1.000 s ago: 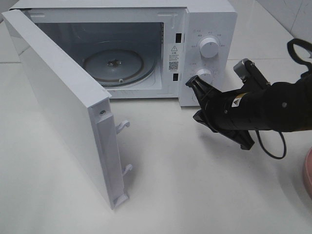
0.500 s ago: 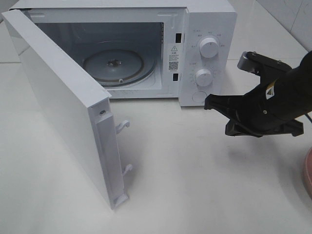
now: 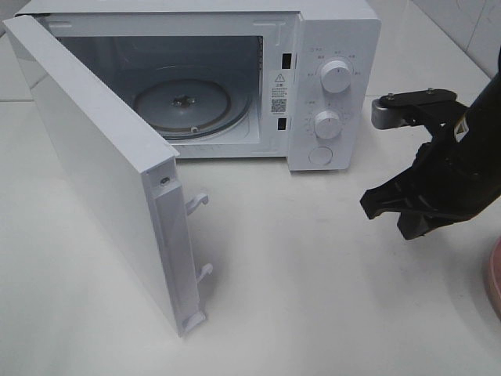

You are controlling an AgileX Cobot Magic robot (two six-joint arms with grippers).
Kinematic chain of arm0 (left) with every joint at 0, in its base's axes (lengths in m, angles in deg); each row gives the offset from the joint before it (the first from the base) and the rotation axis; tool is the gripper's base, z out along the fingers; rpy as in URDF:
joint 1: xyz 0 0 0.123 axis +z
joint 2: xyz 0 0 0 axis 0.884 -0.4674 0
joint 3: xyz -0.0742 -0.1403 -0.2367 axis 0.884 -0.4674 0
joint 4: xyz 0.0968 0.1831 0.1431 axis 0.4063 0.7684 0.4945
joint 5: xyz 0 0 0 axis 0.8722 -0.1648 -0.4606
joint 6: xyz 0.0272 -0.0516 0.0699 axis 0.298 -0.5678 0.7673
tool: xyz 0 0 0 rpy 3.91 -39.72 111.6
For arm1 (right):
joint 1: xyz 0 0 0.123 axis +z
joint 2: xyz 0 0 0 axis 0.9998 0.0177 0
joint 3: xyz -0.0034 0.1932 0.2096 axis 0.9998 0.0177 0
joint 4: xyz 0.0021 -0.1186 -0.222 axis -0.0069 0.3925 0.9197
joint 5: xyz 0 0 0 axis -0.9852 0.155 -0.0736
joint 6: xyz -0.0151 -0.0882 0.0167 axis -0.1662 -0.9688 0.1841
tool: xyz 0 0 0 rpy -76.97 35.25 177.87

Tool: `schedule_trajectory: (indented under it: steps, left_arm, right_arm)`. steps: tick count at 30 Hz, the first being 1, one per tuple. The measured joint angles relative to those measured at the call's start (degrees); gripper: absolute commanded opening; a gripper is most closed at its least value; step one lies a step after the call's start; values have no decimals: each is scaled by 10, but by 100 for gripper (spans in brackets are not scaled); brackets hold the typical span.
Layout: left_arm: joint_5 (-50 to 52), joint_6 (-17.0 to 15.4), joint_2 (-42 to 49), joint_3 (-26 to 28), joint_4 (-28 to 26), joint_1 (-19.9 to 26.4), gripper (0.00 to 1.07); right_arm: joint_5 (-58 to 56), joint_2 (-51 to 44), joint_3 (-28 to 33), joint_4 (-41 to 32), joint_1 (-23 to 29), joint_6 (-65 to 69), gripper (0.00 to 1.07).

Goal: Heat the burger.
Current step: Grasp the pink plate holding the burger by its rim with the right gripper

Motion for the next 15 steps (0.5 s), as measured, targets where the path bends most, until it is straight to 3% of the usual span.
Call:
schedule_trajectory:
  steps: [8, 10, 11, 12, 13, 14, 15]
  left_arm:
    - [0, 0, 0, 0, 0, 0, 100]
    - [0, 0, 0, 0, 0, 0, 100]
    - [0, 0, 0, 0, 0, 0, 100]
    - [0, 0, 0, 0, 0, 0, 100]
    - [0, 0, 0, 0, 0, 0, 100]
    - [0, 0, 0, 0, 0, 0, 100]
    - [0, 0, 0, 0, 0, 0, 100]
  right_arm:
    - [-56, -37, -1, 4, -56, -15, 16]
    - [-81, -44, -1, 4, -76, -15, 38]
    - [-81, -44, -1, 4, -76, -15, 38]
    - [-87, -46, -1, 5, -83, -15, 46]
    - [-94, -49, 1, 6, -93, -16, 63]
    - [-94, -49, 1, 6, -93, -16, 63]
    - [-95, -52, 5, 7, -98, -17, 72]
